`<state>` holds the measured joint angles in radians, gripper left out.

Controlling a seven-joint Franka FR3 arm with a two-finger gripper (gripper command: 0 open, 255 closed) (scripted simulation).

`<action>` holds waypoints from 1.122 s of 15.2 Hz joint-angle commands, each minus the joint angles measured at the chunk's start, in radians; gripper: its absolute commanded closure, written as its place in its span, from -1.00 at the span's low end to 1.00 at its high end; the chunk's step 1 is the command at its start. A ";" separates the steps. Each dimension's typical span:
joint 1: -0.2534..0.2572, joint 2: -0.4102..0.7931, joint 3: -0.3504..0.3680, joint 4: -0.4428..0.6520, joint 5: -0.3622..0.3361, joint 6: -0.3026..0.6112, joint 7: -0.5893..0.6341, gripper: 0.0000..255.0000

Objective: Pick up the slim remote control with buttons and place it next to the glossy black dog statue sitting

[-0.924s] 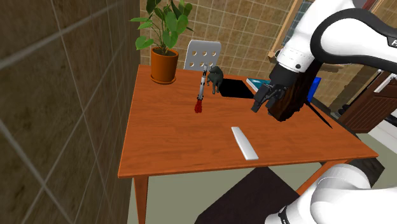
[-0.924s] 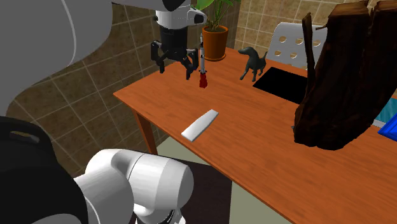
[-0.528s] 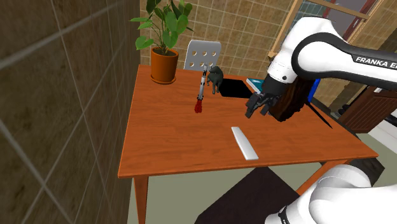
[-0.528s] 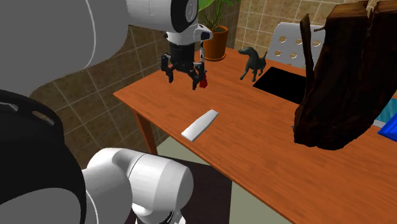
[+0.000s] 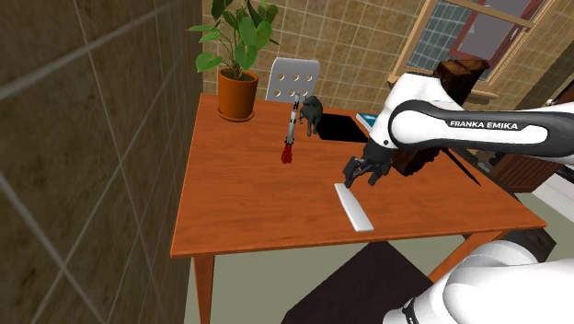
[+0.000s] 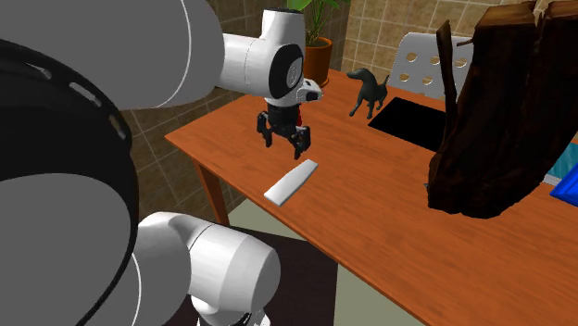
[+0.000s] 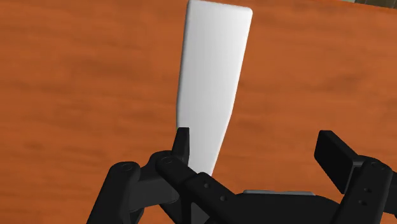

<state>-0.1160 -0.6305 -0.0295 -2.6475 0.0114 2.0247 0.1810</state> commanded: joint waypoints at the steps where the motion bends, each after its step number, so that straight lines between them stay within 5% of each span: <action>1: -0.022 0.045 -0.002 -0.031 -0.013 0.072 0.025 -1.00; 5: -0.068 0.153 -0.007 -0.077 -0.040 0.213 0.077 -1.00; 17: -0.069 0.234 -0.010 -0.129 -0.042 0.346 0.078 -1.00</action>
<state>-0.1848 -0.3974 -0.0395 -2.7759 -0.0303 2.3689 0.2585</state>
